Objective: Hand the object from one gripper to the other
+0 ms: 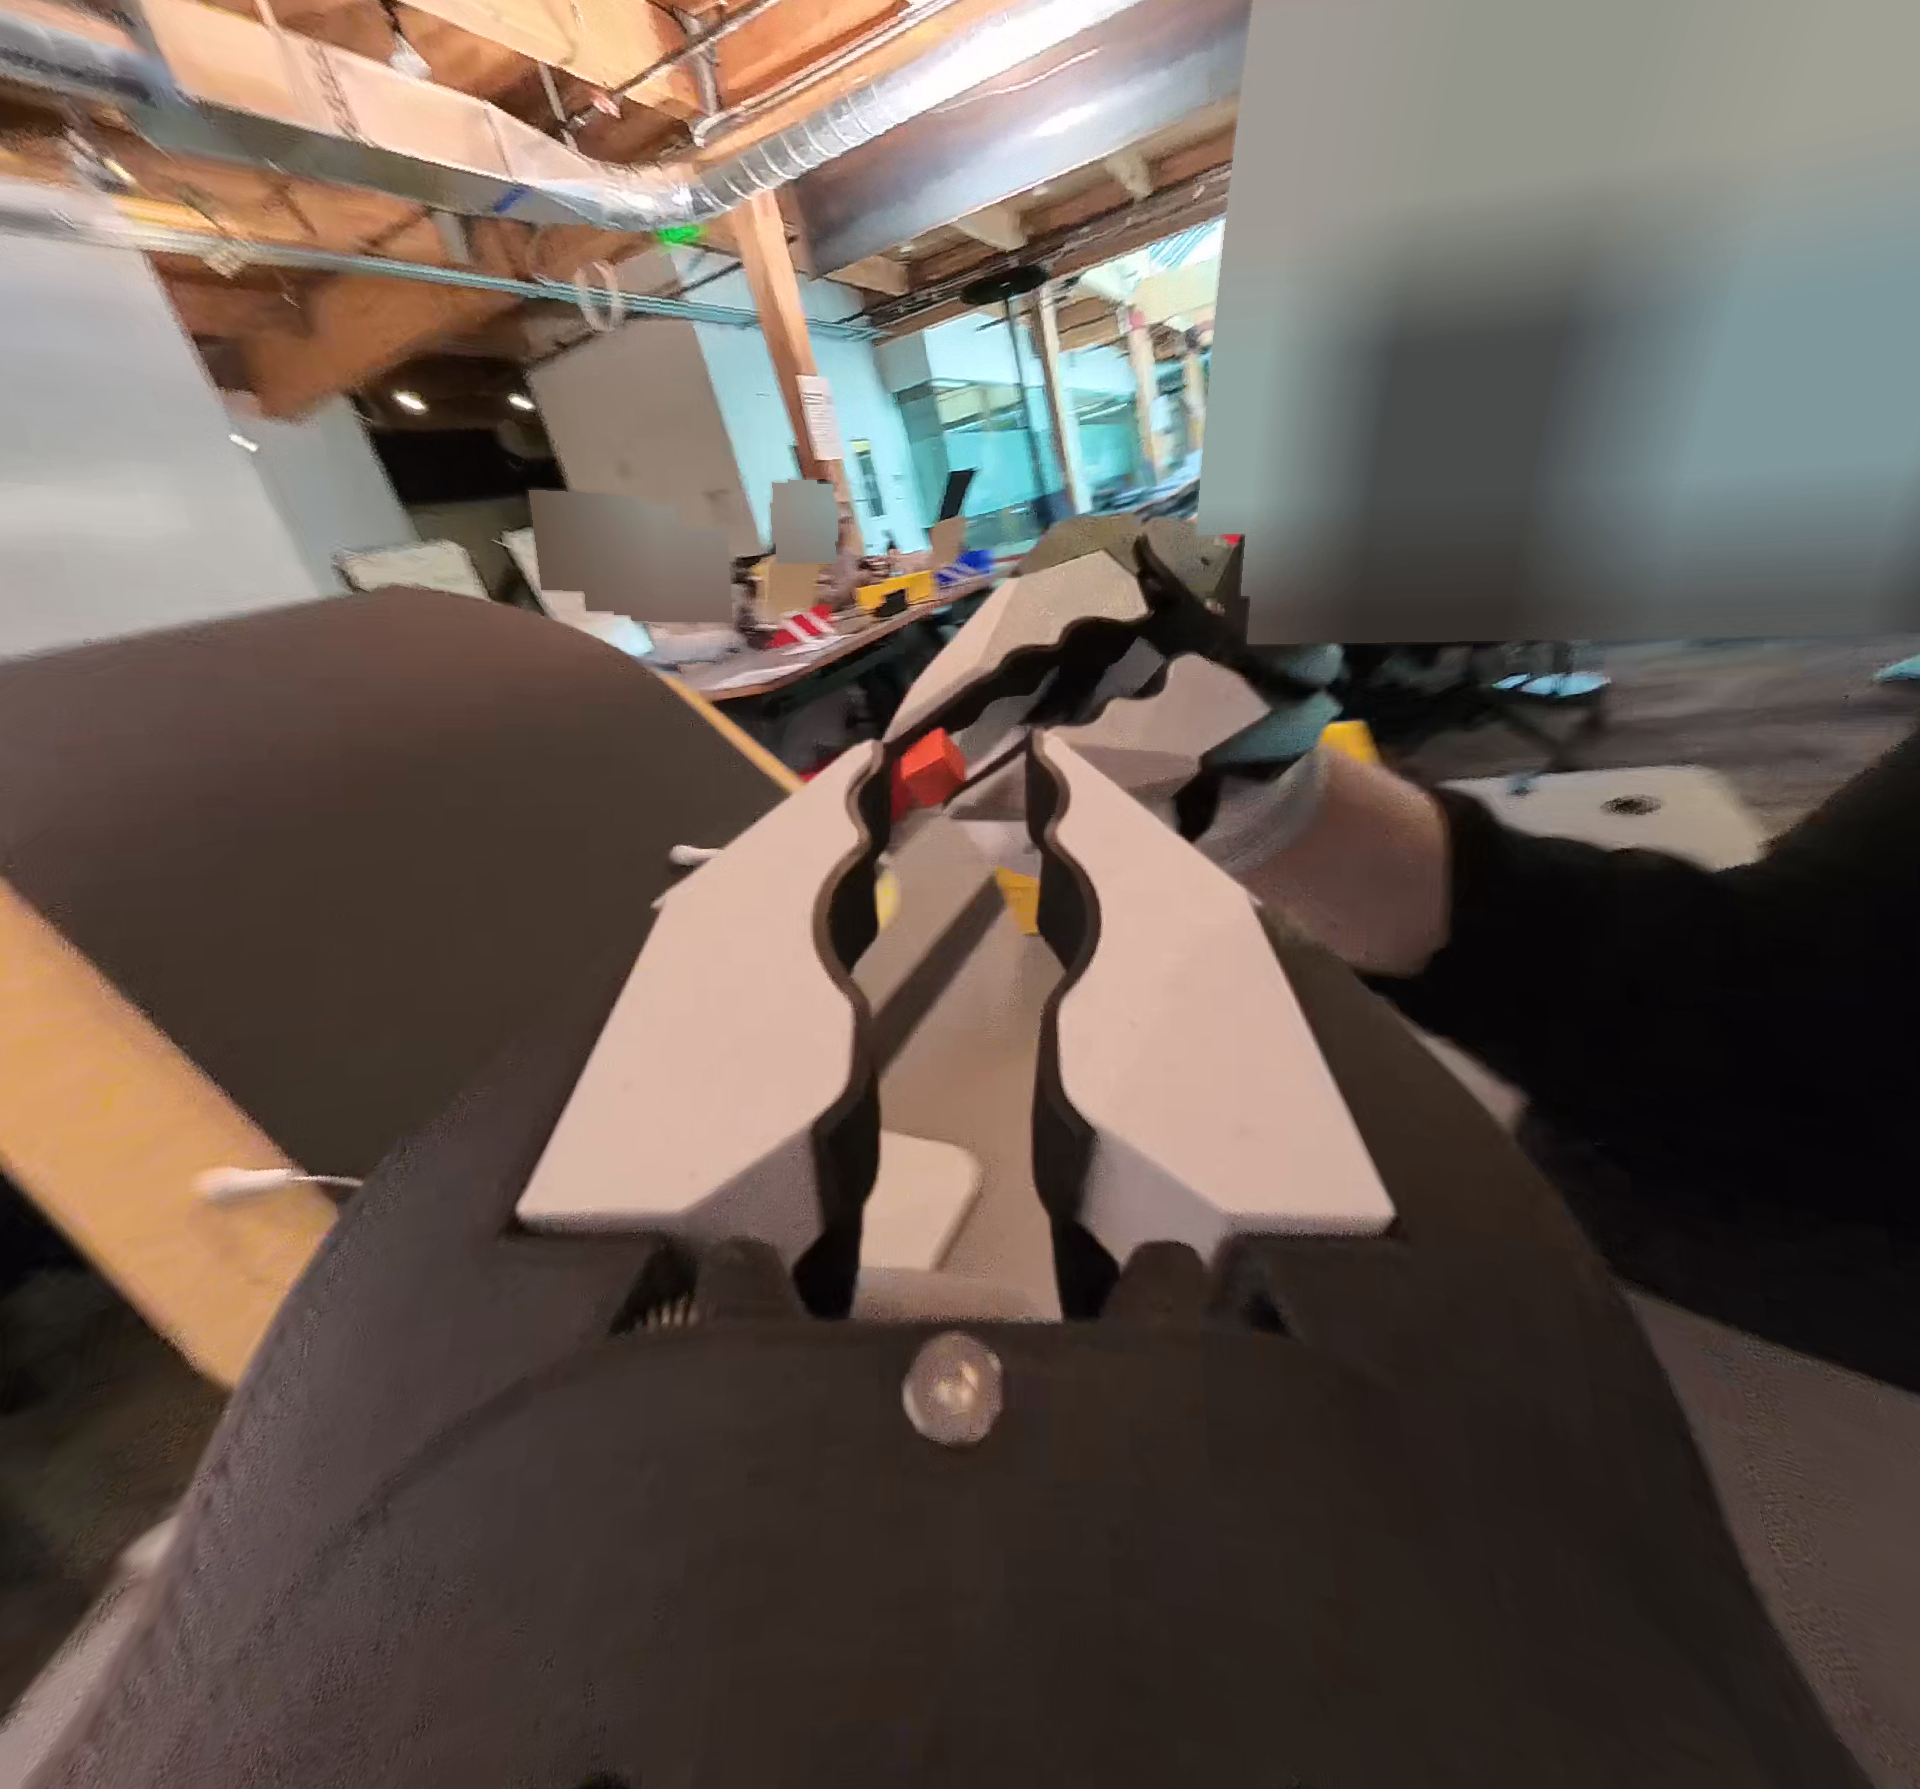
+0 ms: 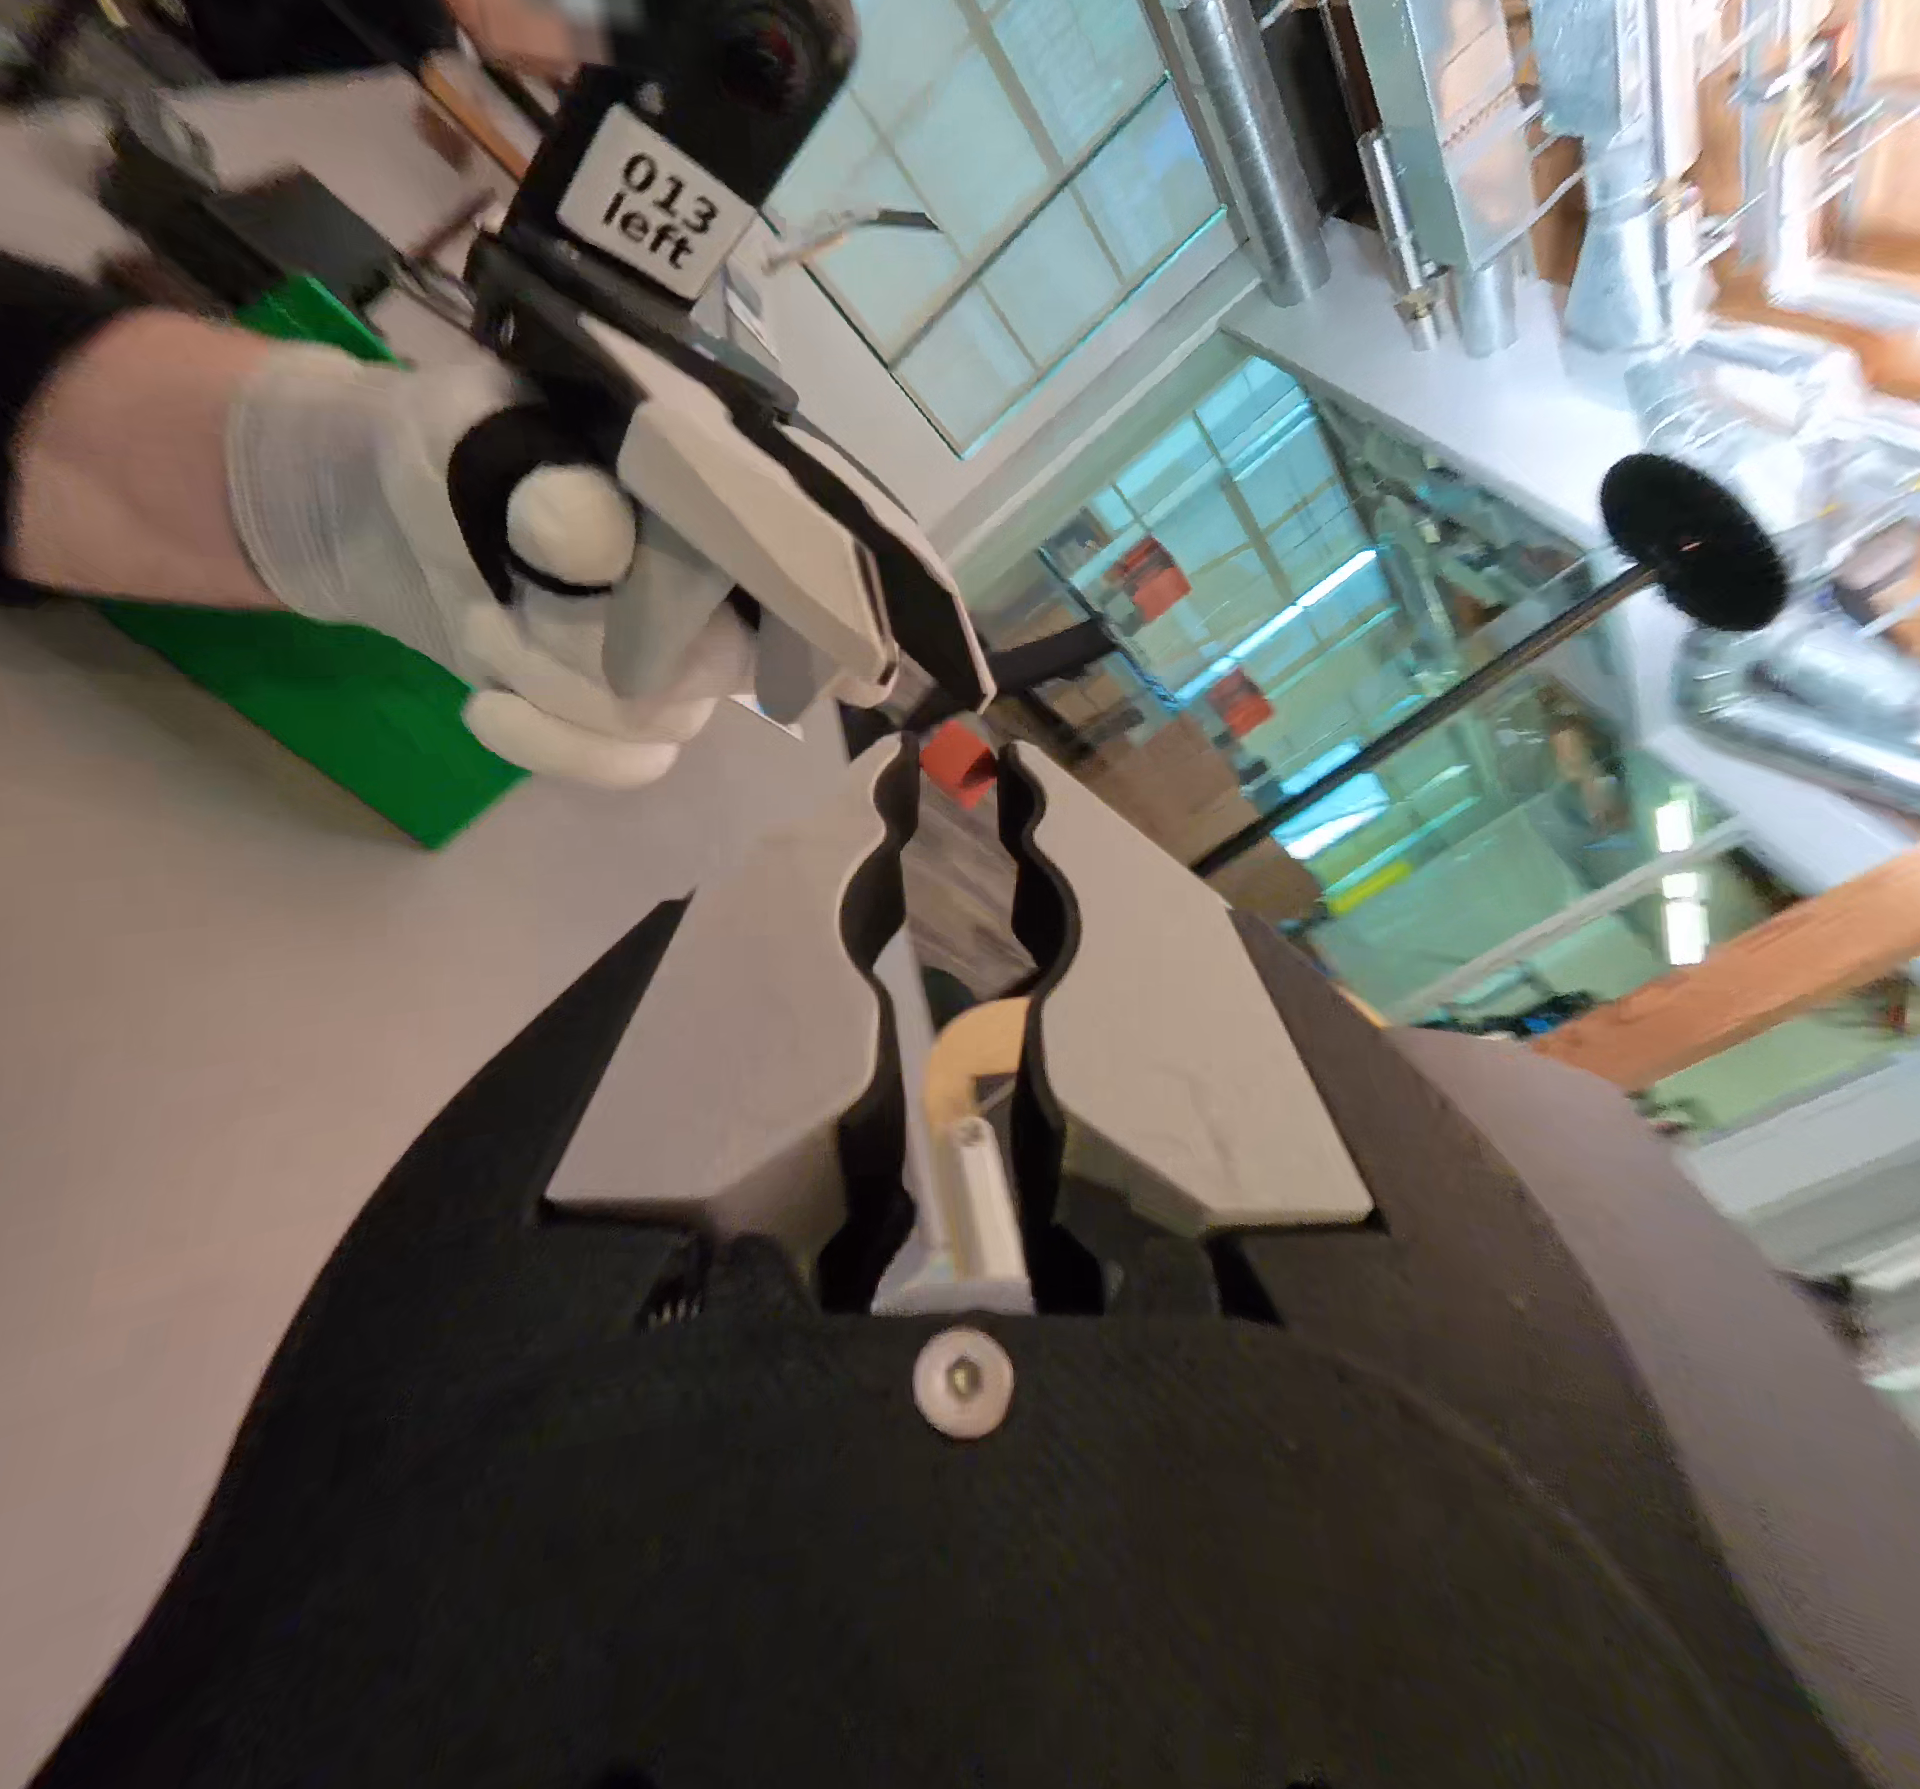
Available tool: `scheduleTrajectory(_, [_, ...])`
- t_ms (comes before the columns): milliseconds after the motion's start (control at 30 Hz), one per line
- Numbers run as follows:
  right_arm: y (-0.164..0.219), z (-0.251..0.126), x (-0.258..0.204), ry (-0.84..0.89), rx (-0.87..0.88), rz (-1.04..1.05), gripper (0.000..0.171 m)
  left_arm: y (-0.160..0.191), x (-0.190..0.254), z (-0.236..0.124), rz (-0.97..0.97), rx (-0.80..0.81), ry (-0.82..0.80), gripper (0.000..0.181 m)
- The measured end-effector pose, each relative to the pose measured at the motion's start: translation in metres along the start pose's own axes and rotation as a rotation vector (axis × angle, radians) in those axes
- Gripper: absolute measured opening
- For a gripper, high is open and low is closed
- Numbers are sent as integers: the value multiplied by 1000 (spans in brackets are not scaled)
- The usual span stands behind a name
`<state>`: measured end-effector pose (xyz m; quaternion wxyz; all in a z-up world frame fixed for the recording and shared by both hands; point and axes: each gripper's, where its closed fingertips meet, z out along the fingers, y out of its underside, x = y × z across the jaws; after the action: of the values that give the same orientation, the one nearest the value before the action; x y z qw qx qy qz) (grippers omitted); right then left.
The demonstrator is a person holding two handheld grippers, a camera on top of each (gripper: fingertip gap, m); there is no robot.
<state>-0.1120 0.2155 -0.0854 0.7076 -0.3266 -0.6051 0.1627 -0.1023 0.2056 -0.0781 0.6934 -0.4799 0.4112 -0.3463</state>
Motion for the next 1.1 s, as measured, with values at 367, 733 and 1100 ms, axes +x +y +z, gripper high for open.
scheduleTrajectory(367, [31, -12, 6, -273, 158, 726, 12, 30, -13, 14, 829, -243, -357, 33])
scheduleTrajectory(733, [30, -15, -6, -435, 217, 912, 12, 43, -13, 25, 981, -259, -427, 27])
scheduleTrajectory(1100, [29, -7, -13, -482, 238, 982, 11, 45, -13, 27, 1045, -255, -471, 16])
